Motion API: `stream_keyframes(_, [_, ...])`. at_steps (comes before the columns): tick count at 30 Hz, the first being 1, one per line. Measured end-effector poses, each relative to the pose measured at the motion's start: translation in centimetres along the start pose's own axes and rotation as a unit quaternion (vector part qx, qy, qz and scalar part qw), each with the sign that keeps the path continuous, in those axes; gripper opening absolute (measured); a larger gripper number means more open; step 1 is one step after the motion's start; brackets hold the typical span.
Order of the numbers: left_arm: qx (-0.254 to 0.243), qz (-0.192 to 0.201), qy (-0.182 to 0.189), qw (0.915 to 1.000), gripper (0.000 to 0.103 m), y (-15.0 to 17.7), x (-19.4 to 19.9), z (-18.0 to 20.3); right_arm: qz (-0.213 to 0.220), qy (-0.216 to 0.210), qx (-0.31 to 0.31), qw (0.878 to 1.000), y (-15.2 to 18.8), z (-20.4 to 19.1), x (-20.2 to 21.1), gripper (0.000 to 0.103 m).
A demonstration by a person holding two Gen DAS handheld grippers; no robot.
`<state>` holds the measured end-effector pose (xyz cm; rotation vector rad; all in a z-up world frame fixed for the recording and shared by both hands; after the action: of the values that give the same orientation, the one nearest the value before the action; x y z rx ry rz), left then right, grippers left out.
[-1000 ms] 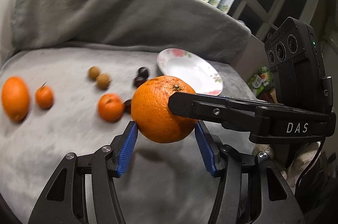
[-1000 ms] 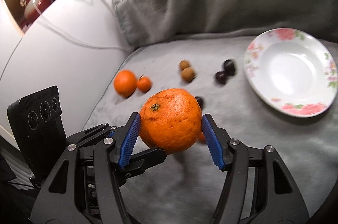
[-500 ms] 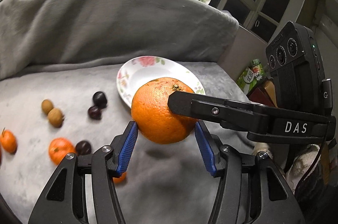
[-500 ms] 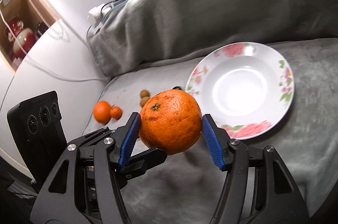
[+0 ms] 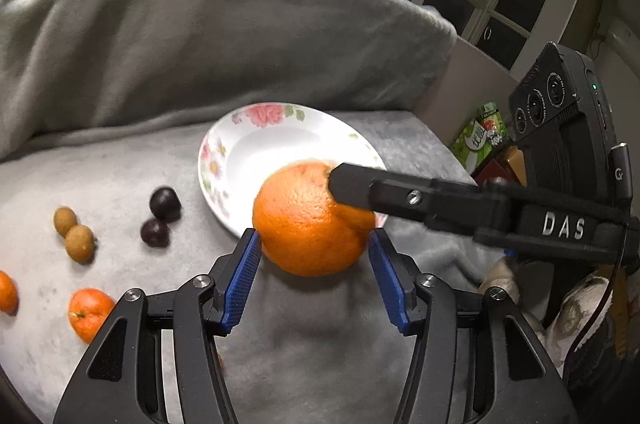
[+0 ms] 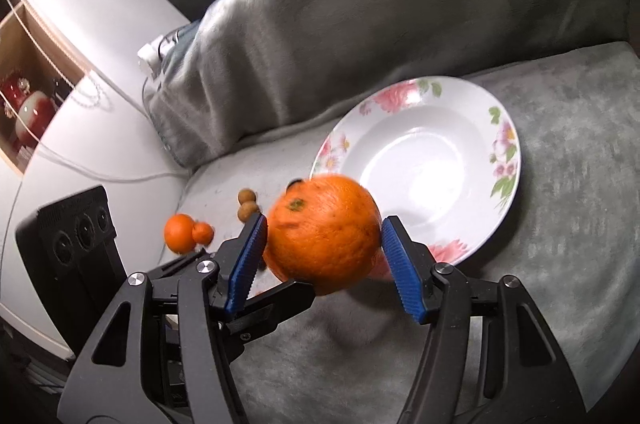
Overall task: Organize fruits
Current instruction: 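Carry the large orange onto the white floral plate and open the right gripper, then move the right gripper to the small tangerine while the left gripper approaches the medium tangerine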
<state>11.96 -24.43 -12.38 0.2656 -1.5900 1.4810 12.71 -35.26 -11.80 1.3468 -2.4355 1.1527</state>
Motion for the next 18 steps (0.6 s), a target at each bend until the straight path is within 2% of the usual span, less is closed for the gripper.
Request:
stream_keyframes(7, [0.003, 0.026, -0.017, 0.9995, 0.054, -0.6, 1.9, -1.3, 0.048, 0.023, 0.025, 0.998, -1.4, -1.0, 2.5, 0.063])
stream_keyframes(14, [0.019, 0.034, -0.029, 0.9988, 0.054, -0.6, 2.7, -2.9, 0.064, 0.039, 0.036, 0.996, -1.3, -1.5, 3.6, 0.063])
stream_keyframes(18, [0.028, 0.042, -0.037, 0.9981, 0.054, -0.5, 3.5, -4.0, 0.069, 0.045, 0.043, 0.996, -1.0, -1.9, 3.8, 0.067])
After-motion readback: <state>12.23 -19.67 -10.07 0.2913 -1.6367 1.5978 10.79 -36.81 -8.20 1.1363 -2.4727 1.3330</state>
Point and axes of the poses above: each gripper's, at about its wrist camera, not at the fingertips, and x roughly against the way its jaws point, z to its right, y to its underside, the point moved 5 cm from there along -x, roughly the way its jaws point, and after that the axes turned 13 degrees about -y, right-handed, at the moved point
